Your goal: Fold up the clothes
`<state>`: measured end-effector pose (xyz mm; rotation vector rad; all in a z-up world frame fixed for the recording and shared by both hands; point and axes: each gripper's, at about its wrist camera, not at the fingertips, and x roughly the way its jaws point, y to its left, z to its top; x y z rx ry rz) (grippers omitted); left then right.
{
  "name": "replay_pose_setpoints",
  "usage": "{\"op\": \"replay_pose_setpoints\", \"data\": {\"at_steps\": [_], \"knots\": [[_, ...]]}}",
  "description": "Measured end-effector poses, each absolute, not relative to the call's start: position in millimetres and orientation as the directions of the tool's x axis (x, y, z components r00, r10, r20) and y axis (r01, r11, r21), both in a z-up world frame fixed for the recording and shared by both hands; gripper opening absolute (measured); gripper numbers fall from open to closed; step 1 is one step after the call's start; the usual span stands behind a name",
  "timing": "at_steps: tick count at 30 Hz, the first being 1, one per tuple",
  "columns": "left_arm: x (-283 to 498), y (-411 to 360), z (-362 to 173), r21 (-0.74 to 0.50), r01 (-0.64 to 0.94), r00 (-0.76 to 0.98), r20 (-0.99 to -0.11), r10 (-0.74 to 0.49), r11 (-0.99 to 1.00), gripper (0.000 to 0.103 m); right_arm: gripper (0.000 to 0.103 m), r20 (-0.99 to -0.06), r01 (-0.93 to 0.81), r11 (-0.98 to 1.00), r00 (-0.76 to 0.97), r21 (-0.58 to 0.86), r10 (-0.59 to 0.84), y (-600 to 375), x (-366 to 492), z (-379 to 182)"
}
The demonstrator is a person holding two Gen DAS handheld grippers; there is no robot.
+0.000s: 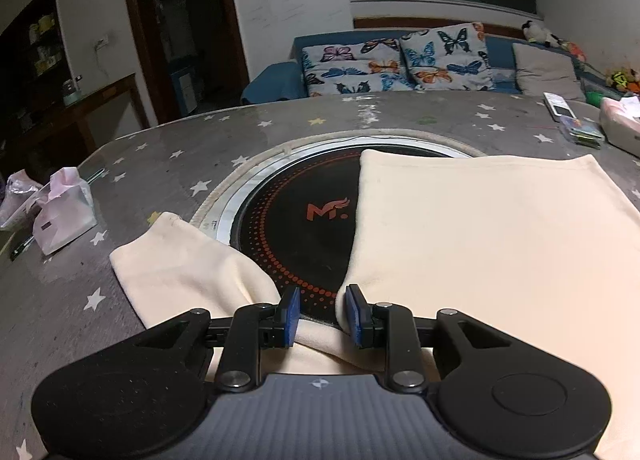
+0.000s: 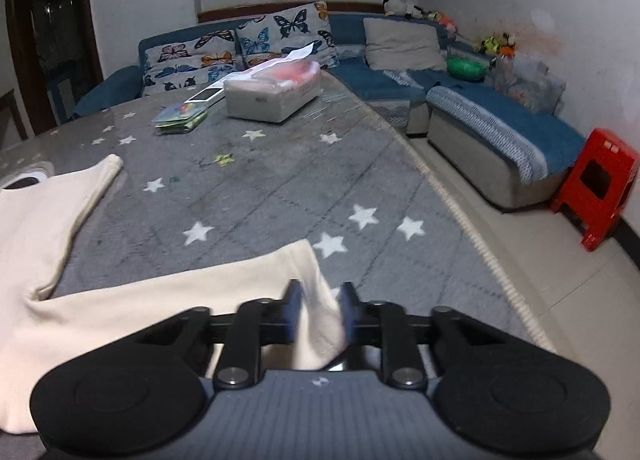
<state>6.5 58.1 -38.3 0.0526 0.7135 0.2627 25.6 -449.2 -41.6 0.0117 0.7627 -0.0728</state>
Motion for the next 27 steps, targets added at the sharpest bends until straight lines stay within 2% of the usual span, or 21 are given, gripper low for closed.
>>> {"op": "replay_pose_setpoints", "data": {"at_steps": [6, 7, 8, 12, 13, 14, 18, 21, 25, 27], "knots": [[7, 58, -38, 0.117, -0.208, 0.731, -0.641, 0.233, 0.971, 0.028, 0.012, -0.682, 0.123, 0.991, 0.720, -0.060, -0.131, -458, 41, -42], [7, 61, -37, 0.092, -0.198, 0.734, -0.646, 0.210, 0.976, 0.028, 0.015, -0.681, 0.121, 0.990, 0.719, -0.067, -0.134, -458, 42, -42], [5, 66, -35, 0.062, -0.189, 0.737, -0.651, 0.184, 0.980, 0.029, 0.023, -0.681, 0.119, 0.990, 0.719, -0.075, -0.138, -457, 42, -40], [-11, 85, -23, -0.008, -0.165, 0.773, -0.623, 0.124, 0.986, 0.030, 0.028, -0.660, 0.095, 0.991, 0.740, -0.090, -0.131, -449, 33, -31], [-16, 90, -19, -0.006, -0.164, 0.784, -0.608, 0.127, 0.986, 0.030, 0.032, -0.658, 0.082, 0.993, 0.744, -0.085, -0.118, -446, 30, -29], [-20, 96, -16, 0.001, -0.168, 0.794, -0.592, 0.136, 0.986, 0.030, 0.037, -0.657, 0.065, 0.995, 0.747, -0.080, -0.101, -443, 27, -27], [-23, 132, -13, 0.038, -0.278, 0.775, -0.581, 0.248, 0.960, 0.030, 0.040, -0.662, 0.001, 0.997, 0.748, -0.073, -0.049, -425, 19, -25], [-17, 164, -16, 0.046, -0.380, 0.731, -0.597, 0.331, 0.924, 0.031, 0.046, -0.674, -0.030, 0.997, 0.738, -0.069, -0.025, -416, 16, -28], [-8, 195, -25, 0.071, -0.457, 0.678, -0.618, 0.399, 0.887, 0.043, 0.047, -0.692, -0.042, 0.996, 0.722, -0.076, -0.022, -410, 13, -33], [-4, 206, -31, 0.060, -0.479, 0.659, -0.634, 0.405, 0.876, 0.044, 0.048, -0.700, -0.045, 0.996, 0.714, -0.077, -0.022, -408, 12, -36]]}}
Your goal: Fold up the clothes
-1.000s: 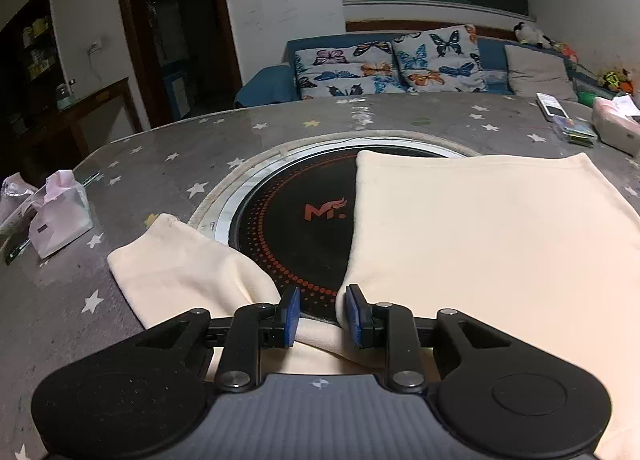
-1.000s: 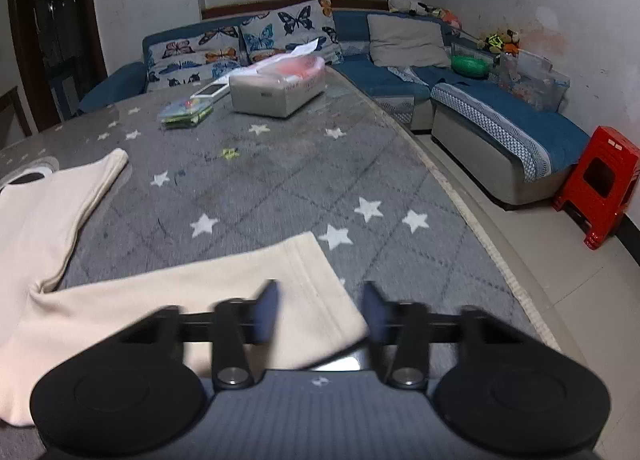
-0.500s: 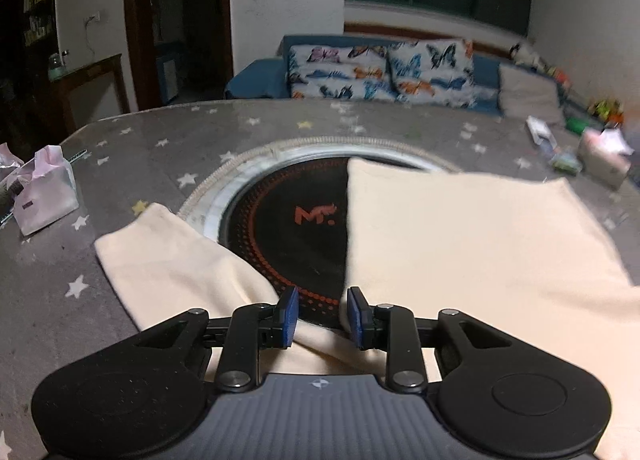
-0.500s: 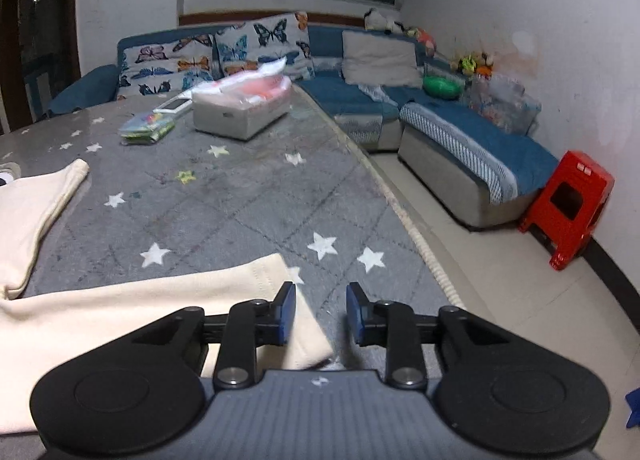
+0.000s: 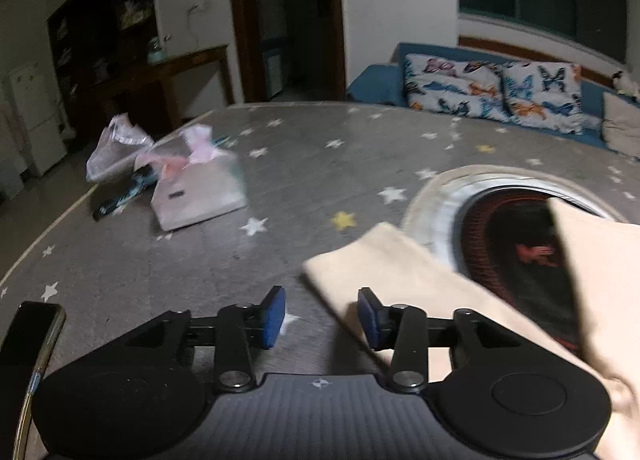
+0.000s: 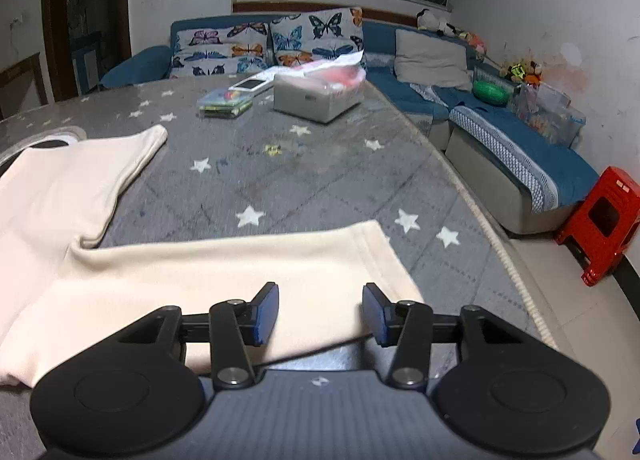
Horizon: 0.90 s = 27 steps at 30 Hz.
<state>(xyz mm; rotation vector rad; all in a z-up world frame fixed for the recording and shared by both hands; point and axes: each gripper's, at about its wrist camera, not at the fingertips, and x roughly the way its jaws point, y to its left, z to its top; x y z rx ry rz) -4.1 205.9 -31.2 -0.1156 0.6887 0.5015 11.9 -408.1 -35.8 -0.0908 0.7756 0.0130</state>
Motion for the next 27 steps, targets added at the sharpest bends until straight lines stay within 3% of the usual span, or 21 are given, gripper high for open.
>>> {"op": "replay_pose_setpoints", "data": {"at_steps": [7, 9, 11, 13, 22, 27], "knots": [[-1, 217, -35, 0.031, -0.509, 0.662, -0.625, 0.414, 0.860, 0.045, 0.053, -0.700, -0.040, 0.996, 0.714, -0.081, -0.029, -409, 12, -35], [1, 218, -37, 0.026, -0.497, 0.674, -0.618, 0.405, 0.867, 0.034, 0.053, -0.700, -0.037, 0.996, 0.714, -0.080, -0.030, -409, 11, -36], [2, 216, -36, 0.017, -0.463, 0.693, -0.616, 0.374, 0.886, 0.008, 0.053, -0.700, -0.037, 0.996, 0.714, -0.079, -0.029, -410, 11, -36], [1, 212, -36, 0.027, -0.449, 0.699, -0.611, 0.370, 0.893, 0.003, 0.054, -0.700, -0.033, 0.997, 0.713, -0.071, -0.026, -411, 12, -37], [-56, 214, -12, 0.056, -0.540, 0.665, -0.583, 0.467, 0.840, 0.002, 0.055, -0.699, -0.024, 0.997, 0.715, -0.075, -0.036, -414, 13, -38], [-63, 227, -28, 0.051, -0.566, 0.600, -0.659, 0.453, 0.823, 0.002, 0.058, -0.694, -0.012, 0.998, 0.719, -0.059, -0.033, -417, 13, -38]]}}
